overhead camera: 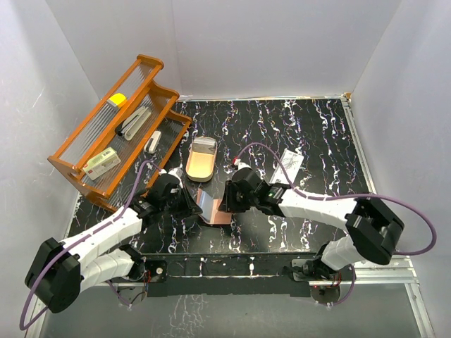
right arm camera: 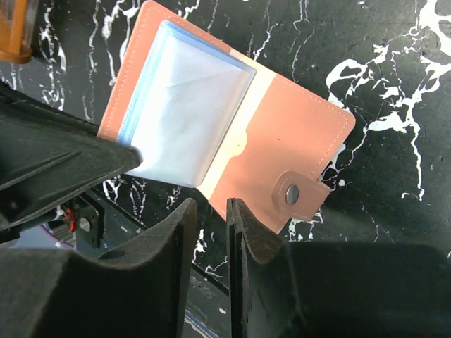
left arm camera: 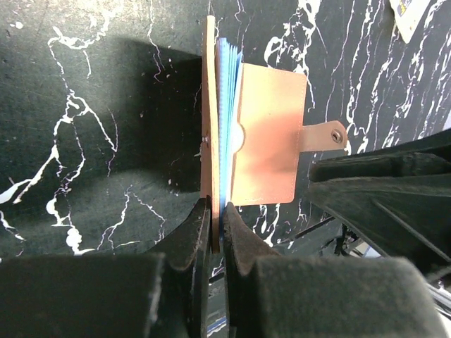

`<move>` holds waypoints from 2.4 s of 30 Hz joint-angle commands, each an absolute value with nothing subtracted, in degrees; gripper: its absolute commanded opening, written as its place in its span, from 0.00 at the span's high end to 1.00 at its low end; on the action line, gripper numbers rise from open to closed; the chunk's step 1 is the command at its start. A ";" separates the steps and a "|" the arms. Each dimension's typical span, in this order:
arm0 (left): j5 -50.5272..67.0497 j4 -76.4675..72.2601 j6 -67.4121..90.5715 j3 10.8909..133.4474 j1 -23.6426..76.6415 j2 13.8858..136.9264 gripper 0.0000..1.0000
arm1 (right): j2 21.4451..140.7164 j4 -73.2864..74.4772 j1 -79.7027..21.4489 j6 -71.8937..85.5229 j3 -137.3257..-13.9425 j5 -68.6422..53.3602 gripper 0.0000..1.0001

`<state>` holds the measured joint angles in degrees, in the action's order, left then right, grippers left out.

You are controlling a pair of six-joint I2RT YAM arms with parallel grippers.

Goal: Put the credit cards into the card holder
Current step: Open the card holder at the center of the board.

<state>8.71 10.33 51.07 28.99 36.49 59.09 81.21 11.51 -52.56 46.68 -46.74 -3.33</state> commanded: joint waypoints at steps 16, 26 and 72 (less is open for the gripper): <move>13.71 3.95 51.46 25.30 36.43 57.39 0.71 | 90.57 4.64 -52.92 42.05 -44.12 -0.90 0.83; 11.43 7.84 45.16 29.61 36.43 59.69 0.66 | 90.25 4.71 -52.93 41.87 -45.82 -1.69 0.85; 21.95 -10.54 56.08 19.96 36.44 61.00 1.00 | 90.38 -1.66 -53.00 45.94 -41.00 -1.38 0.87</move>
